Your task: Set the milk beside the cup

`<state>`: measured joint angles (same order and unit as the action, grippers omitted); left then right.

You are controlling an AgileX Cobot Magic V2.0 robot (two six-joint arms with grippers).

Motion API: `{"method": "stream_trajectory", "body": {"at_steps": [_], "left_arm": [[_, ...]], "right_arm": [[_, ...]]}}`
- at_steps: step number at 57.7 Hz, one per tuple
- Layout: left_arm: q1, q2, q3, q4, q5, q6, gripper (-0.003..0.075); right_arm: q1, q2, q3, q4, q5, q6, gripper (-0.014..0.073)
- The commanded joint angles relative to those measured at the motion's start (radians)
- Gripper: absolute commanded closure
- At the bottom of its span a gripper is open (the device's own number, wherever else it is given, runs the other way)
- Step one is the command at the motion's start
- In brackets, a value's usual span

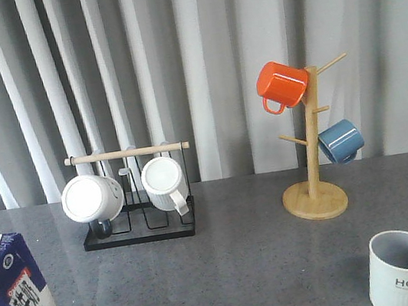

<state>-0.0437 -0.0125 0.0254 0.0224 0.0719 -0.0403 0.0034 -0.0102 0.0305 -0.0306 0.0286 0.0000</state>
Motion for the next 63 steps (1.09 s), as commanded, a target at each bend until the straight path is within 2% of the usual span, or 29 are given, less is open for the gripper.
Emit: {"method": "stream_trajectory", "body": {"at_steps": [1, 42, 46, 53, 59, 63], "left_arm": [[0.002, -0.010, -0.018, -0.002, -0.072, -0.007, 0.0726], [0.002, -0.010, -0.018, -0.002, -0.072, -0.007, 0.0726], [0.002, -0.010, -0.018, -0.001, -0.113, -0.003, 0.0726], [0.002, -0.010, -0.031, -0.014, -0.190, -0.020, 0.0726], [0.002, 0.008, -0.090, -0.034, -0.141, -0.058, 0.0726], [0.003, 0.055, -0.159, -0.022, -0.098, -0.044, 0.0726]], "right_arm": [[-0.008, -0.013, 0.005, -0.006, -0.080, -0.008, 0.0599], [-0.008, -0.013, 0.005, -0.006, -0.084, -0.008, 0.0599], [-0.008, -0.013, 0.004, -0.006, -0.085, -0.009, 0.0599], [-0.008, -0.013, 0.003, -0.013, -0.189, -0.018, 0.0599], [0.004, -0.013, -0.041, 0.055, -0.345, 0.149, 0.0599], [0.004, 0.000, -0.106, 0.031, -0.329, 0.153, 0.0599]]}}
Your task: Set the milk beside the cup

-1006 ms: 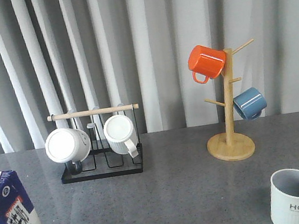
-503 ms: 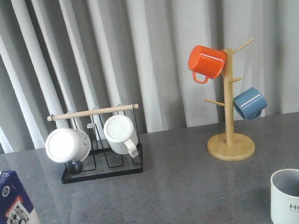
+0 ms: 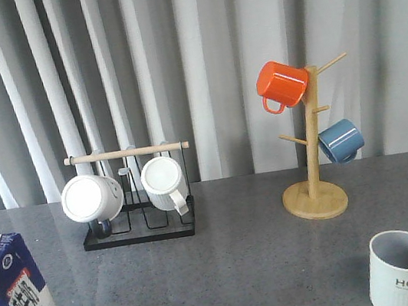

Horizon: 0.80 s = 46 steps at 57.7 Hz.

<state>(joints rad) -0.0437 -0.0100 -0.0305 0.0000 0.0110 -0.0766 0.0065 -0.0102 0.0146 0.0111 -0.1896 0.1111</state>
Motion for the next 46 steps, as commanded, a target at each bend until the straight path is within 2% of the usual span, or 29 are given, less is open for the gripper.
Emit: {"method": "stream_trajectory", "body": {"at_steps": [1, 9, 15, 19, 28, 36, 46], "left_arm": [[0.004, 0.066, -0.118, 0.000, -0.036, -0.002, 0.0726], [0.004, 0.293, -0.297, -0.005, -0.011, 0.011, 0.0726], [-0.002, 0.480, -0.403, -0.016, 0.009, 0.002, 0.0726], [-0.010, 0.563, -0.438, -0.014, -0.016, 0.001, 0.0726], [-0.017, 0.690, -0.447, -0.014, -0.156, 0.003, 0.0726], [-0.017, 0.751, -0.447, -0.014, -0.168, 0.001, 0.0723], [-0.018, 0.811, -0.447, -0.014, -0.209, 0.000, 0.0661]], "right_arm": [[0.001, 0.012, -0.114, -0.021, -0.087, 0.028, 0.0599], [0.000, 0.207, -0.271, -0.091, 0.201, -0.100, 0.0599], [0.000, 0.391, -0.345, -0.080, 0.305, -0.103, 0.0599], [0.000, 0.470, -0.365, -0.033, 0.297, -0.082, 0.0599], [0.000, 0.572, -0.365, -0.029, 0.256, -0.057, 0.0599], [0.000, 0.605, -0.365, -0.028, 0.224, -0.052, 0.0599], [0.000, 0.640, -0.365, -0.062, 0.055, -0.091, 0.0573]]}}
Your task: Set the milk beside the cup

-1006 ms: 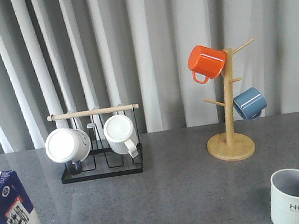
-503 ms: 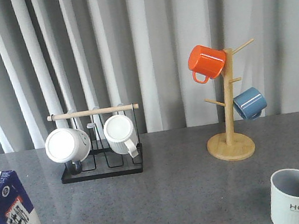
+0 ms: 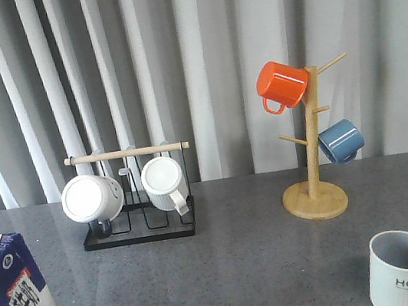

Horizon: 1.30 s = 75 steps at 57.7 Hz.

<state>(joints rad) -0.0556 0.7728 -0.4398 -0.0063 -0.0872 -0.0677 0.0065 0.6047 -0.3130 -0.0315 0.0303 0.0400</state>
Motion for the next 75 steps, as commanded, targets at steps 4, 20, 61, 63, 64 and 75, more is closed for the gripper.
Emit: {"method": "stream_trajectory", "body": {"at_steps": [4, 20, 61, 63, 64, 75], "left_arm": [[-0.006, 0.049, -0.037, -0.008, -0.137, -0.008, 0.0596], [-0.006, 0.102, -0.037, -0.008, -0.310, -0.007, 0.0241], [-0.006, 0.102, -0.037, -0.008, -0.306, -0.007, 0.0218], [-0.006, 0.102, -0.037, -0.008, -0.306, -0.007, 0.0218], [-0.006, 0.102, -0.037, -0.008, -0.306, -0.007, 0.0218], [-0.006, 0.102, -0.037, -0.008, -0.306, -0.007, 0.0218]], "right_arm": [[0.000, 0.048, -0.038, -0.019, -0.201, -0.033, 0.0533], [0.000, 0.140, -0.038, -0.019, -0.177, -0.065, 0.0171], [-0.093, 0.267, -0.033, -0.019, -0.277, -0.181, 0.0006], [-0.106, 0.293, -0.033, -0.025, -0.282, -0.178, 0.0007], [-0.113, 0.310, -0.033, -0.031, -0.289, -0.178, 0.0008], [-0.140, 0.460, -0.033, -0.069, -0.444, -0.155, 0.0013]]}}
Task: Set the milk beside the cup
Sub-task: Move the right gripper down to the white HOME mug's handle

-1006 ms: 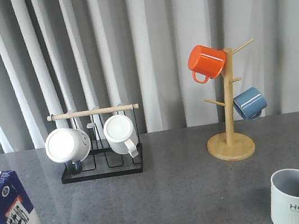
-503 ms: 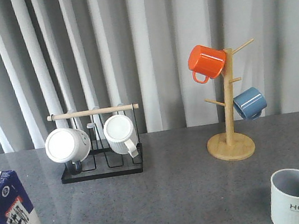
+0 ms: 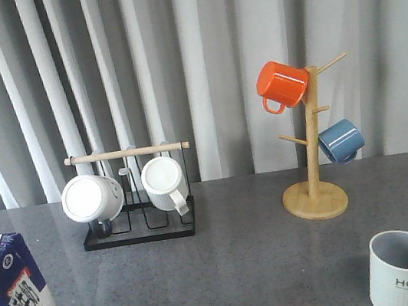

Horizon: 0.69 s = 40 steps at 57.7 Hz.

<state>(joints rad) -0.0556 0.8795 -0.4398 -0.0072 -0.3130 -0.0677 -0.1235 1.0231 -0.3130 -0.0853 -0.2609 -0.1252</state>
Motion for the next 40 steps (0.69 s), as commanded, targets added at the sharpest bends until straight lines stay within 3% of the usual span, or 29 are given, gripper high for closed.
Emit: {"method": "stream_trajectory", "body": {"at_steps": [1, 12, 23, 40], "left_arm": [[-0.006, -0.005, -0.037, -0.007, -0.080, -0.007, 0.0218], [-0.006, -0.005, -0.037, -0.007, -0.080, -0.007, 0.0218], [-0.006, -0.005, -0.037, -0.007, -0.080, -0.007, 0.0218], [-0.006, -0.005, -0.037, -0.007, -0.080, -0.007, 0.0218]], "right_arm": [[-0.010, 0.058, -0.033, -0.015, -0.165, 0.010, 0.0013], [-0.010, 0.186, -0.033, -0.013, -0.330, 0.029, 0.0013], [-0.010, 0.310, 0.035, 0.053, -0.699, 0.038, 0.0013], [-0.010, 0.459, 0.064, 0.053, -0.815, 0.039, 0.0013]]}}
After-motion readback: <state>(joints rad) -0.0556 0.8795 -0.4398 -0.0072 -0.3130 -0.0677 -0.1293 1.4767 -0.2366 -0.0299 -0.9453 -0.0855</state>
